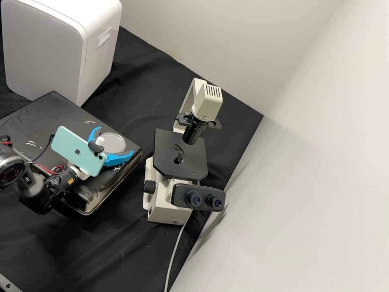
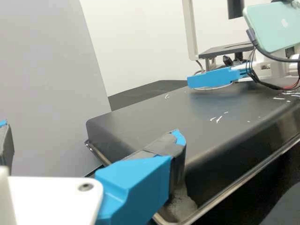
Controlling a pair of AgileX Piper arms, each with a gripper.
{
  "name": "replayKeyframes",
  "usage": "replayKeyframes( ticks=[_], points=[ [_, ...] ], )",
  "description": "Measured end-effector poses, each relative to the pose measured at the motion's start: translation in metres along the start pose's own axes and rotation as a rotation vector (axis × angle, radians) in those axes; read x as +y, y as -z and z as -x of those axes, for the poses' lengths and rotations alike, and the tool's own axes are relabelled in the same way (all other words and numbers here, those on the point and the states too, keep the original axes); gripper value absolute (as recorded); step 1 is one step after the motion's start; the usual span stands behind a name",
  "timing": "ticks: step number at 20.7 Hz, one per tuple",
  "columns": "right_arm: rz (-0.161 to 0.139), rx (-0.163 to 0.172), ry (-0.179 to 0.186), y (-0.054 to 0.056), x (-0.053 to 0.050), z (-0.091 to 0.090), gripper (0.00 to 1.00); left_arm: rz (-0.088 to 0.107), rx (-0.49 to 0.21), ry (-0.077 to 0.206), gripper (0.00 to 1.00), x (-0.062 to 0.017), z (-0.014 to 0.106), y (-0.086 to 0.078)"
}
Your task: Place the petri dish on the microscope
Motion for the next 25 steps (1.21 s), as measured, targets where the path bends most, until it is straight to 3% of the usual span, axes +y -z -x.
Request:
replayKeyframes(
  ticks=[22,25],
  points=[
    [-0.029,-0.002,-0.004,-0.0014,0.0017,0.0002,0.00,-0.005,-0.012,0.000,1.00,0.0000,0.0000,-0.0011],
    [-0.027,0.010,-0.017,-0.0002,0.0077,0.0016,0.00,-0.005,-0.012,0.000,1.00,0.0000,0.0000,-0.0011]
  ],
)
